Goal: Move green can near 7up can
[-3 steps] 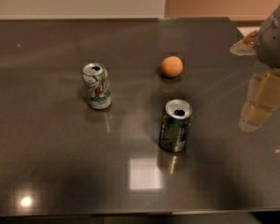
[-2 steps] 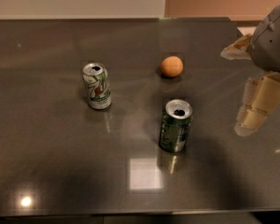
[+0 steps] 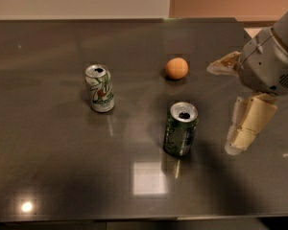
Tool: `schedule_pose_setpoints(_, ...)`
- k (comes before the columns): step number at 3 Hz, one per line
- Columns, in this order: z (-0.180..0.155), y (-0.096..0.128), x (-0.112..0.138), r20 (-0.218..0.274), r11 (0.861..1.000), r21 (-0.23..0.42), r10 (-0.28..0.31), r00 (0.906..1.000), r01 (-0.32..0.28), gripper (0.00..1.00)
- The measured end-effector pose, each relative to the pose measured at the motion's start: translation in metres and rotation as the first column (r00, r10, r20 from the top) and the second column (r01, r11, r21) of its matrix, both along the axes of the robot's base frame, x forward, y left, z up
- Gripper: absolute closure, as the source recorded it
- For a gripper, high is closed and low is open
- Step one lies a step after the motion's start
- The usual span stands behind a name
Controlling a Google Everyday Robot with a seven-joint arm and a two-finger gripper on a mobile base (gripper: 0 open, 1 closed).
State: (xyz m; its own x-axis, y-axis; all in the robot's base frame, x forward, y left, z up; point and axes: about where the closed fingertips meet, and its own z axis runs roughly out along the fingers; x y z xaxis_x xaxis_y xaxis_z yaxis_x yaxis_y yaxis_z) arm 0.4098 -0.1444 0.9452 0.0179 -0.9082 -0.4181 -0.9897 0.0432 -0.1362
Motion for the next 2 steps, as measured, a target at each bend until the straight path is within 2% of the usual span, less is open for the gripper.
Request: schedule_pose_setpoints(2, -0.033, 0.030, 0.001, -0.042, 0.999, 0.035, 0.018, 0.9990, -0.016, 0.00)
